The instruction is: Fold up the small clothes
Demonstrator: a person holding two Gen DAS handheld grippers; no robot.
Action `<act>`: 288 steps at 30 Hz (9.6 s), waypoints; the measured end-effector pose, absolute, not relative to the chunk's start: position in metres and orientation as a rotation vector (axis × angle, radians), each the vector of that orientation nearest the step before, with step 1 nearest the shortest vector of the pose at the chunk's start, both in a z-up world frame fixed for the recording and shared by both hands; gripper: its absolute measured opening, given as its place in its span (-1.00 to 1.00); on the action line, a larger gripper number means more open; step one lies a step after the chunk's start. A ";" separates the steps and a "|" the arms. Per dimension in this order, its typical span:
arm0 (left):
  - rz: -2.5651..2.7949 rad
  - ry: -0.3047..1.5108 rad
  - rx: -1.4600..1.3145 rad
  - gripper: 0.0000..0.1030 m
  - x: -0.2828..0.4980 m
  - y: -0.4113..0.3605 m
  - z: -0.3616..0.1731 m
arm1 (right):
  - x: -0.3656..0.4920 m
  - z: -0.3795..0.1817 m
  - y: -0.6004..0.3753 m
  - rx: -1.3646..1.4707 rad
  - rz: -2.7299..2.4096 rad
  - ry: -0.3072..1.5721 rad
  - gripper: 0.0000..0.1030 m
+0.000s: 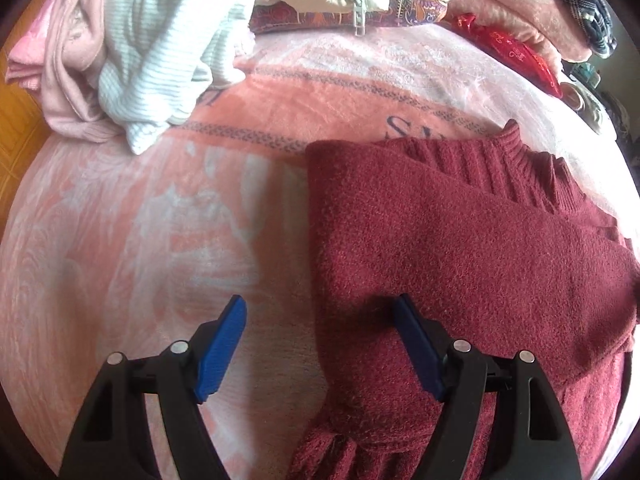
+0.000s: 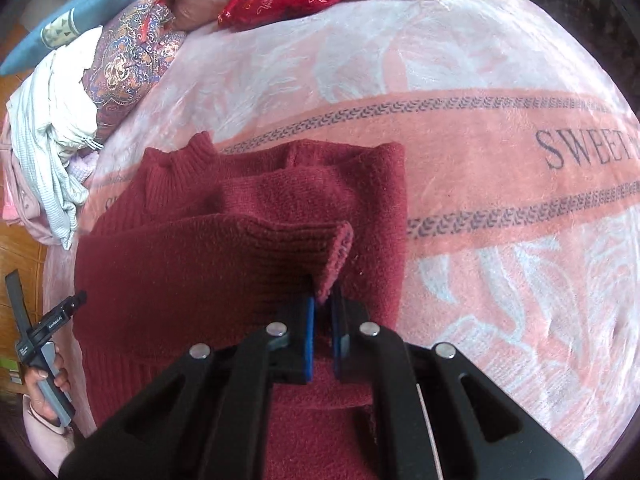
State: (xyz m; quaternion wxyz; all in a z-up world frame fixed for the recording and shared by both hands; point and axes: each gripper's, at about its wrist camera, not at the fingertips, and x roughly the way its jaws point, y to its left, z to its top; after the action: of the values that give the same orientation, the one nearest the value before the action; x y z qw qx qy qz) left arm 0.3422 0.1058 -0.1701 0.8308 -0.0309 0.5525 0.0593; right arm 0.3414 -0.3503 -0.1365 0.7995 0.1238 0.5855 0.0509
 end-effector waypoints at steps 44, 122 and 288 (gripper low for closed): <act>0.000 1.246 0.078 0.75 0.130 0.127 -0.156 | 0.082 -0.123 -0.365 0.114 0.233 1.410 -0.29; -0.131 1.268 -0.471 -0.69 0.213 0.145 -0.161 | 0.207 -0.149 -0.400 0.560 0.311 1.430 -0.46; -0.250 1.413 -0.210 -0.57 0.171 0.078 -0.123 | 0.113 -0.097 -0.387 0.260 0.417 1.515 -0.83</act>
State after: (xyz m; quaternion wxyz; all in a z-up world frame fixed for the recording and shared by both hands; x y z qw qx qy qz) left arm 0.1713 0.0778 -0.1235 0.7486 -0.0960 0.6460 -0.1141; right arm 0.1128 -0.3869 -0.0972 0.6992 0.1165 0.6800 0.1873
